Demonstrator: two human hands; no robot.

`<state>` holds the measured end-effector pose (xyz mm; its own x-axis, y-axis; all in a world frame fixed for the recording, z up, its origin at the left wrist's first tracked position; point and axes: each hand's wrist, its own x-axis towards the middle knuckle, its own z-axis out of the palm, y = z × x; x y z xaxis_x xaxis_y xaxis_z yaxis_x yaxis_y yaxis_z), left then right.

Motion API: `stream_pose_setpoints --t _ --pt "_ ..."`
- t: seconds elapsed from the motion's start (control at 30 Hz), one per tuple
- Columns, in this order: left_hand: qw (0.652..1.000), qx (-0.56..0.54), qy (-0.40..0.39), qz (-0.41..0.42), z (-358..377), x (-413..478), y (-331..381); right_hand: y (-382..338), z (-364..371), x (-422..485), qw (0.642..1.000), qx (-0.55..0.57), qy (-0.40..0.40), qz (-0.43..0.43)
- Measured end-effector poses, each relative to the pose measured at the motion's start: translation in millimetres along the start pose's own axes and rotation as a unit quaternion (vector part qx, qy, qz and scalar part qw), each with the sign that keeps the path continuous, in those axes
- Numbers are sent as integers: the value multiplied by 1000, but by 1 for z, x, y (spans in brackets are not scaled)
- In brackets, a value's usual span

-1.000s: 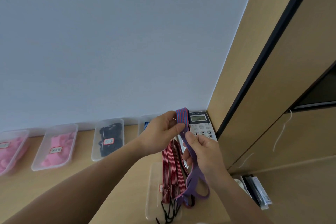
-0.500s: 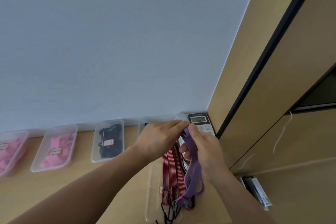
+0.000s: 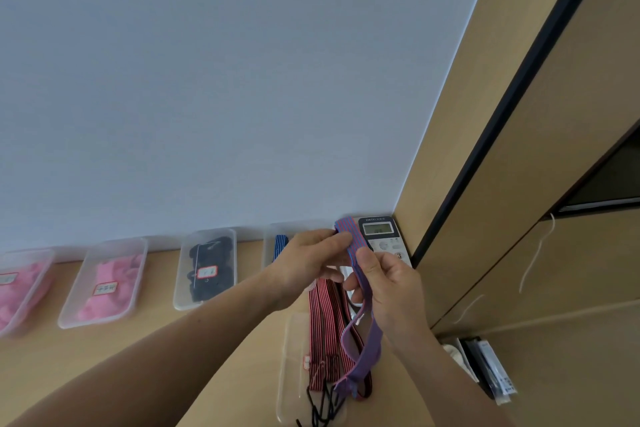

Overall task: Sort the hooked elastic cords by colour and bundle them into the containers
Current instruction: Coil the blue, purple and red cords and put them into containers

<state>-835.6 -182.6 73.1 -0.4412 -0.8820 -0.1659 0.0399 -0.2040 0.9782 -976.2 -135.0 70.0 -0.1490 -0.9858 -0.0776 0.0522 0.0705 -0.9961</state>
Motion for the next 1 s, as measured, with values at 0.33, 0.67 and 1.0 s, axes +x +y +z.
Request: stream_pose_setpoints --t 0.33,0.67,1.0 --pt "990 77 64 96 4 -6 7 7 -7 -3 997 -71 10 13" --pt "731 528 156 403 -4 -10 -13 2 -2 -2 999 31 -18 34" --pt "740 534 107 394 -15 -16 -46 5 -9 -15 997 26 -68 23"
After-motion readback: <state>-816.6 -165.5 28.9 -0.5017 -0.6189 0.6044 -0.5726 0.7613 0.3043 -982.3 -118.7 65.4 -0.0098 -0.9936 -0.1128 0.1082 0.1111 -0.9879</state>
